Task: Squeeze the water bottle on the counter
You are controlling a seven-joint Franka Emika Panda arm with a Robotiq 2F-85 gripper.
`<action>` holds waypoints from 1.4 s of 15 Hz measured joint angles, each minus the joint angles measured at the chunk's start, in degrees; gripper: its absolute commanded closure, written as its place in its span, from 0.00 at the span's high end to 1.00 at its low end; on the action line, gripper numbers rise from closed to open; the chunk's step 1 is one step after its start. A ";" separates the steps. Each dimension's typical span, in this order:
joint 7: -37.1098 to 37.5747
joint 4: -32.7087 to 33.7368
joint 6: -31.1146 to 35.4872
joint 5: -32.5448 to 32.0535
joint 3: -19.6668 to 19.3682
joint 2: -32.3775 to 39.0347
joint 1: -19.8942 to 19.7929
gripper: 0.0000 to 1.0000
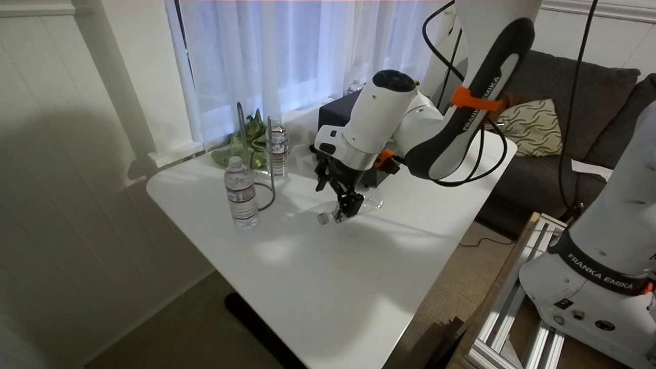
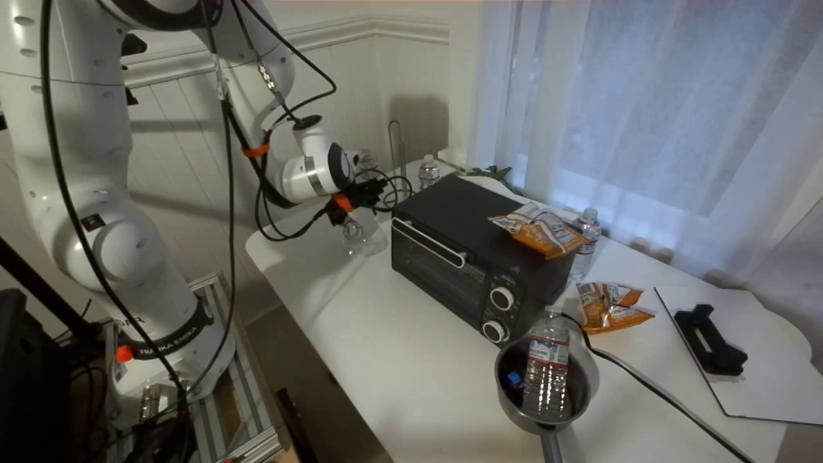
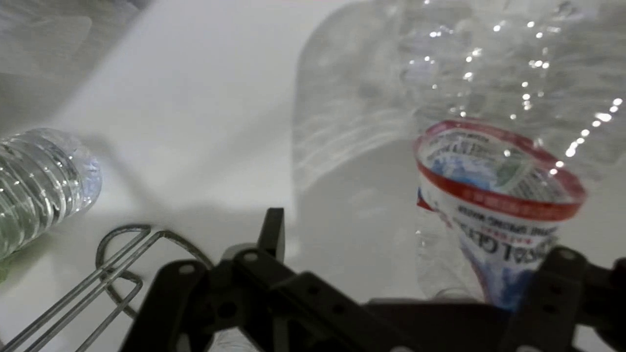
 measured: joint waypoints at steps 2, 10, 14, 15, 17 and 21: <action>0.49 1.52 0.00 0.00 -1.12 2.14 1.03 1.00; 2.63 6.40 0.01 0.00 -5.75 7.85 5.83 1.00; 3.83 7.43 0.04 0.00 -8.48 8.44 9.03 1.00; 4.38 7.51 0.06 0.00 -10.01 8.26 10.68 1.00; 5.54 7.46 -0.05 -0.02 -13.37 7.57 14.49 1.00; 7.70 5.75 -1.49 -0.02 -17.29 5.15 20.32 1.00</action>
